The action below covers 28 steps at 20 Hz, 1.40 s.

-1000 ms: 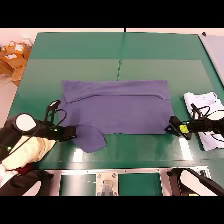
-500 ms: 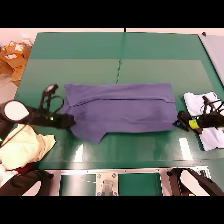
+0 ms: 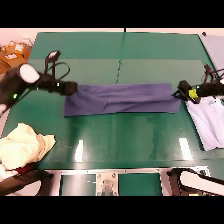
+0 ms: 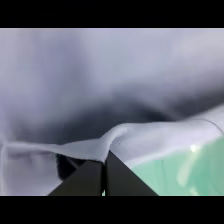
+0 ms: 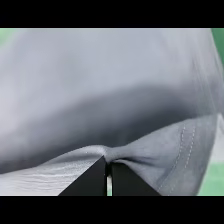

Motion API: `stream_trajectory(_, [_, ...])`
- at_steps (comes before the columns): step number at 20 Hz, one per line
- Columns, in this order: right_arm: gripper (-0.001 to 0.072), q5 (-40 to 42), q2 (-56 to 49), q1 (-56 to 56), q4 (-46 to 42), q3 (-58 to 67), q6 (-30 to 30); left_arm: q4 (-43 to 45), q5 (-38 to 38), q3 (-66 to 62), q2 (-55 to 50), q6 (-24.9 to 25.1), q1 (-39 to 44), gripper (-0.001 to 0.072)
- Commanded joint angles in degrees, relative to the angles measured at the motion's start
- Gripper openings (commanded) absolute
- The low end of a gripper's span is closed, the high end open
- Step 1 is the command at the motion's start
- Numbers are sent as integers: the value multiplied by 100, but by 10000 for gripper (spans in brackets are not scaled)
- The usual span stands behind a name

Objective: Fold the shirts.

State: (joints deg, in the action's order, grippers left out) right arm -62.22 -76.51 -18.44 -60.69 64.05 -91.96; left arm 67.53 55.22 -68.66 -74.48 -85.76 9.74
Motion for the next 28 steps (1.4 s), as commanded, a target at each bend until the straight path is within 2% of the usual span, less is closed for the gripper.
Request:
stream_trajectory(1, [17, 315, -1095, 168, 247, 909, 9, 52, -92, -1165, -1165, 83, -114, 19])
stream_trajectory(4, [25, 673, -1915, 387, 378, 1445, 9, -354, -367, -1797, -2103, 227, -98, 22])
stream_trajectory(5, [151, 802, -2168, 442, 380, 1652, 9, -376, -450, -1910, -2312, 225, -105, 90])
stream_trajectory(6, [302, 887, -2361, 446, 376, 1871, 9, -323, -619, -1958, -2435, 221, -105, 474])
stream_trajectory(7, [345, 911, -2522, 428, 365, 2140, 85, -192, -813, -1978, -2457, 116, -116, 614])
stream_trajectory(9, [345, 691, -2645, 243, 337, 2621, 514, 55, -826, -2109, -2430, -243, -280, 616])
stream_trajectory(11, [354, 79, -2645, -83, 304, 2955, 973, 81, -201, -2363, -2428, -428, -577, 617])
stream_trajectory(12, [418, -275, -2645, -264, 304, 3047, 1152, 79, 168, -2479, -2428, -428, -723, 616])
stream_trajectory(13, [512, -579, -2645, -450, 306, 3064, 1309, 66, 570, -2581, -2428, -426, -859, 616])
stream_trajectory(14, [528, -822, -2664, -590, 304, 3058, 1484, 63, 922, -2645, -2428, -426, -953, 616])
stream_trajectory(17, [528, -1696, -2885, -916, 304, 3058, 2170, 66, 1694, -2686, -2428, -420, -1032, 616])
stream_trajectory(19, [528, -2046, -3093, -994, 306, 3058, 2538, 39, 1880, -2686, -2428, -422, -1010, 616])
stream_trajectory(25, [528, -2358, -3836, -931, 313, 3060, 2997, -361, 1893, -2686, -2428, -422, -1001, 616])
stream_trajectory(28, [527, -2149, -4138, -841, 367, 3060, 3012, -417, 1878, -2686, -2430, -422, -1001, 616])
